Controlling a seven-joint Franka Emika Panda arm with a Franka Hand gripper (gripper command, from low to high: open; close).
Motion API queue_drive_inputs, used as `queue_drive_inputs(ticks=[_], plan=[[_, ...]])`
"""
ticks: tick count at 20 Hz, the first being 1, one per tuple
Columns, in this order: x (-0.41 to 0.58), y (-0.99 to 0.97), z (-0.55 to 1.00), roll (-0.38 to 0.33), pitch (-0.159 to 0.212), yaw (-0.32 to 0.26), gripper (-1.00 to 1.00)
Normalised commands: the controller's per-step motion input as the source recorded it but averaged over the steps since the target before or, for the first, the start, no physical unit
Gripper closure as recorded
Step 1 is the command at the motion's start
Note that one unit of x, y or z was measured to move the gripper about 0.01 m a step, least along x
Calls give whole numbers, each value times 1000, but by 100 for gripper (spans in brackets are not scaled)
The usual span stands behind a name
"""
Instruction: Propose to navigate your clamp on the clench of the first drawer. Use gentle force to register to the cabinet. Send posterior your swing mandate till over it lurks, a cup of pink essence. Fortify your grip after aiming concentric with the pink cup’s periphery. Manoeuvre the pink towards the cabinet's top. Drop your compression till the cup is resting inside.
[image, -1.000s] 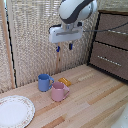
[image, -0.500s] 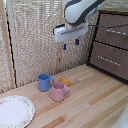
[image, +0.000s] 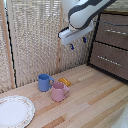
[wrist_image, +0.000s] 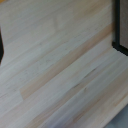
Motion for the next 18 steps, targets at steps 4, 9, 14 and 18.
queue_drive_inputs(ticks=[4,9,14,18], plan=[[-349,-189,0,-375,-52,133,-100],[-332,-153,0,-375,-59,141,-100],[-324,-147,0,-375,-64,145,-100],[-278,-109,-30,-375,-17,146,-100]])
